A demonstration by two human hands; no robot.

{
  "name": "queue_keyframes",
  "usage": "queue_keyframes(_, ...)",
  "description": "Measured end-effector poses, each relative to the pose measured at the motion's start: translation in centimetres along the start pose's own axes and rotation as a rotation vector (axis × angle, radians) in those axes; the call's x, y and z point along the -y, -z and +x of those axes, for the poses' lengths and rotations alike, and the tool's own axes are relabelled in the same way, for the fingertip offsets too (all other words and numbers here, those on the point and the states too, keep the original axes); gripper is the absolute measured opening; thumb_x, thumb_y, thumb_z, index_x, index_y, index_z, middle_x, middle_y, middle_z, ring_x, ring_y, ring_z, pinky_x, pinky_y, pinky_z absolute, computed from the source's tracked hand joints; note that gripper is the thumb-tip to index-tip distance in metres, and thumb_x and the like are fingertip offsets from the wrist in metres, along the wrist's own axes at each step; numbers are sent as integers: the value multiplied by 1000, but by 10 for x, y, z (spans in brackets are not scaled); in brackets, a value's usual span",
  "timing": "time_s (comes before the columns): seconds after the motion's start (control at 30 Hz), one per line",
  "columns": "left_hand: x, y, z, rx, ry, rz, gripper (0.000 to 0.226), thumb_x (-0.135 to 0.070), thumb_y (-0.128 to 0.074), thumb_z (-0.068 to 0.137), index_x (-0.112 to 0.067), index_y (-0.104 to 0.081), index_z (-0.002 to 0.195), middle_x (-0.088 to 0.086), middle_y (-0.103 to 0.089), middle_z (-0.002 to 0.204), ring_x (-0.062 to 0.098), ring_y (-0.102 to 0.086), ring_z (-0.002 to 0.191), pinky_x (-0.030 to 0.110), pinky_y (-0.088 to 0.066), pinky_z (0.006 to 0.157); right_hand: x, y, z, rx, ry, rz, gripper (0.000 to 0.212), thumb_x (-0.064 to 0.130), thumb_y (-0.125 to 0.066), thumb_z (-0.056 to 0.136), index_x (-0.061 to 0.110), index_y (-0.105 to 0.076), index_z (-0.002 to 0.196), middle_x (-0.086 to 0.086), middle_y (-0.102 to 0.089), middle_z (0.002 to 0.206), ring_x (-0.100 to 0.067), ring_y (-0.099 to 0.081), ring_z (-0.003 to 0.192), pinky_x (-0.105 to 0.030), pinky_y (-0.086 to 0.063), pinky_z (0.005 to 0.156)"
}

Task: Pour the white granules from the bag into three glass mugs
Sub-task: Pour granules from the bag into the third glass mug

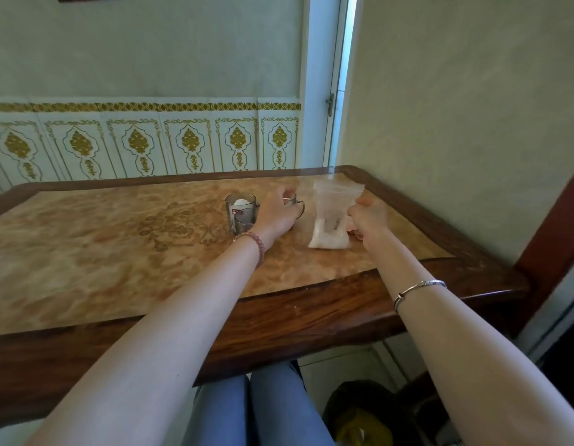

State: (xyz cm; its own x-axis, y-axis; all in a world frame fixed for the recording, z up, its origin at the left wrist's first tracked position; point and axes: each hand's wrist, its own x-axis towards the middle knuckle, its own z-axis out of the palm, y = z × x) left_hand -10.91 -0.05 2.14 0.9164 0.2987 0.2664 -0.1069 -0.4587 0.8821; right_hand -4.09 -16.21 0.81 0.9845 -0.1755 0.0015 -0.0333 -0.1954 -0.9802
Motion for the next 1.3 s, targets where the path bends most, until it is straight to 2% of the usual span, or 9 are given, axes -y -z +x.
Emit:
queue_keyframes(0.23,-9,-19,26,41,-14,4,50,-6,-57,88,-10,-45,137,5,-51,135,18,-47,125,30,-39,103,6,5,26,65,12,-43,49,17,-58,94,9,-43,140,-8,-55,132,-26,-55,119,-34,-47,92)
queue_keyframes(0.47,-8,-26,48,65,-68,86,63,-17,-73,82,-12,-43,137,3,-49,138,17,-46,125,29,-38,104,1,-4,41,61,128,40,21,11,-55,96,8,-63,115,-4,-64,108,-16,-59,98,-21,-43,76)
queue_keyframes(0.6,-8,-22,56,109,-110,153,67,-23,-78,77,-14,-46,135,0,-51,136,14,-46,123,26,-36,101,5,-8,38,102,222,42,16,10,-55,96,10,-66,108,-2,-65,103,-14,-59,96,-24,-47,84)
queue_keyframes(0.7,-11,-19,58,109,-142,193,61,-26,-79,76,-14,-53,130,-1,-58,126,12,-51,114,23,-38,95,12,-12,34,152,298,42,15,10,-55,96,9,-67,105,-1,-65,100,-12,-58,93,-20,-47,80)
queue_keyframes(0.9,-20,-8,60,66,-197,278,34,-33,-80,73,-12,-73,100,-2,-70,96,12,-64,92,27,-51,86,25,-21,29,266,391,41,9,5,-59,92,11,-66,94,-2,-66,94,-16,-59,92,-41,-49,97)
queue_keyframes(1.03,-27,2,56,54,-216,318,17,-28,-78,77,-11,-76,82,-4,-70,75,13,-67,78,28,-53,76,29,-27,16,301,402,103,10,8,-63,90,17,-64,87,4,-66,86,-15,-60,86,-39,-53,89)
queue_keyframes(1.1,-30,6,53,59,-221,337,14,-24,-77,77,-10,-76,78,-3,-69,71,12,-65,73,26,-52,75,26,-27,10,312,395,159,2,12,-64,91,12,-66,92,2,-68,88,-14,-63,84,-27,-56,76)
queue_keyframes(1.2,-30,13,50,60,-182,287,10,-22,-79,75,-13,-76,78,-4,-70,72,10,-66,75,22,-52,75,16,-27,7,289,331,174,25,26,-66,91,10,-65,110,1,-68,99,-7,-64,83,-8,-46,56)
queue_keyframes(1.3,-30,21,49,41,-155,238,9,-21,-81,73,-15,-76,76,-4,-71,72,11,-68,75,21,-53,73,4,-31,3,363,229,94,32,38,-69,87,14,-65,108,-4,-68,100,-12,-61,76,-18,-48,61)
